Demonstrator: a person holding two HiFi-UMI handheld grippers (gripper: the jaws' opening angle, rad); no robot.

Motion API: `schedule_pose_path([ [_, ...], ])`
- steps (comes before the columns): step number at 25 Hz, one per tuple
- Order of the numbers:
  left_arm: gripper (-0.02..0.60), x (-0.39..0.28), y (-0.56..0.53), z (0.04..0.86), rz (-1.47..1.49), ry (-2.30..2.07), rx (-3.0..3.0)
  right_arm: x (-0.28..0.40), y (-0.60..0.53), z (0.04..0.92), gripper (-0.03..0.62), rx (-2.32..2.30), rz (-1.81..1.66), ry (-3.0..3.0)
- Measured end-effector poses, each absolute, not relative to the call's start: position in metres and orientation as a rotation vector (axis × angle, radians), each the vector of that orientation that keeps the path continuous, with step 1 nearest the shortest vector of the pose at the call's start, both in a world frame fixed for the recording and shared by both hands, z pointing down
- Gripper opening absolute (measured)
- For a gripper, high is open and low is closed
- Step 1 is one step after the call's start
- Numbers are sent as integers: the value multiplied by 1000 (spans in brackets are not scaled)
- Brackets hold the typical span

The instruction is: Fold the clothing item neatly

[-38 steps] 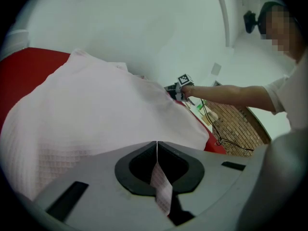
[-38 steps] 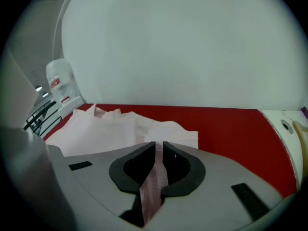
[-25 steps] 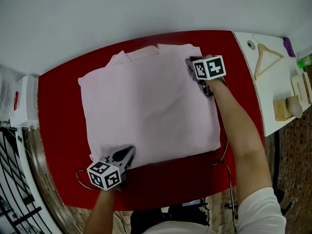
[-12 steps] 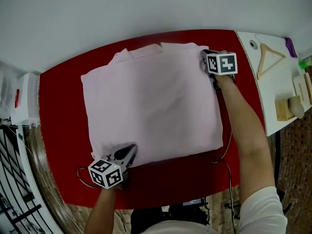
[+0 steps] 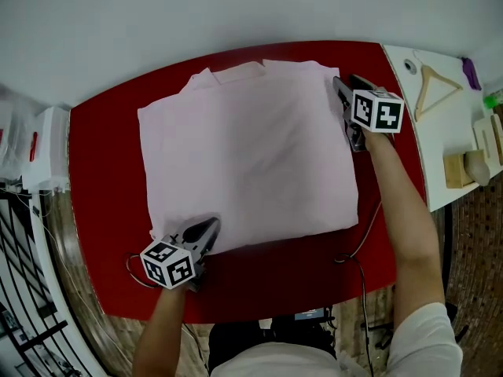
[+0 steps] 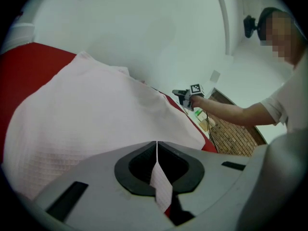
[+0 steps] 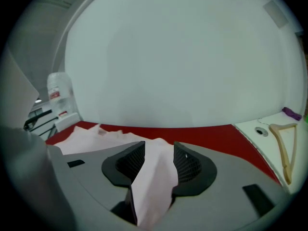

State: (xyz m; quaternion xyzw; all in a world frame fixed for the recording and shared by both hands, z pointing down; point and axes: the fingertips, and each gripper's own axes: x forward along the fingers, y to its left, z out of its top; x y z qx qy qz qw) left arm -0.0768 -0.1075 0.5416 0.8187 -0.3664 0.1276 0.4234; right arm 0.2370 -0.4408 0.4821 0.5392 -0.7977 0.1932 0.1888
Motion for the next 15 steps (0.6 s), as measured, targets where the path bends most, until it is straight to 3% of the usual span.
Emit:
schedule_pose_path([
  [5,8,-112,-89,540,358,-1018,2006,169,-293,464,160,1158,681,-2513],
  [9,8,-143,-67,550,398,-1092,1920,127,-174,492,62,918,990,-2489],
  [15,8,-176,-41,582,490,-1117,1806,198,-126,565,29,1035,1039,-2202],
])
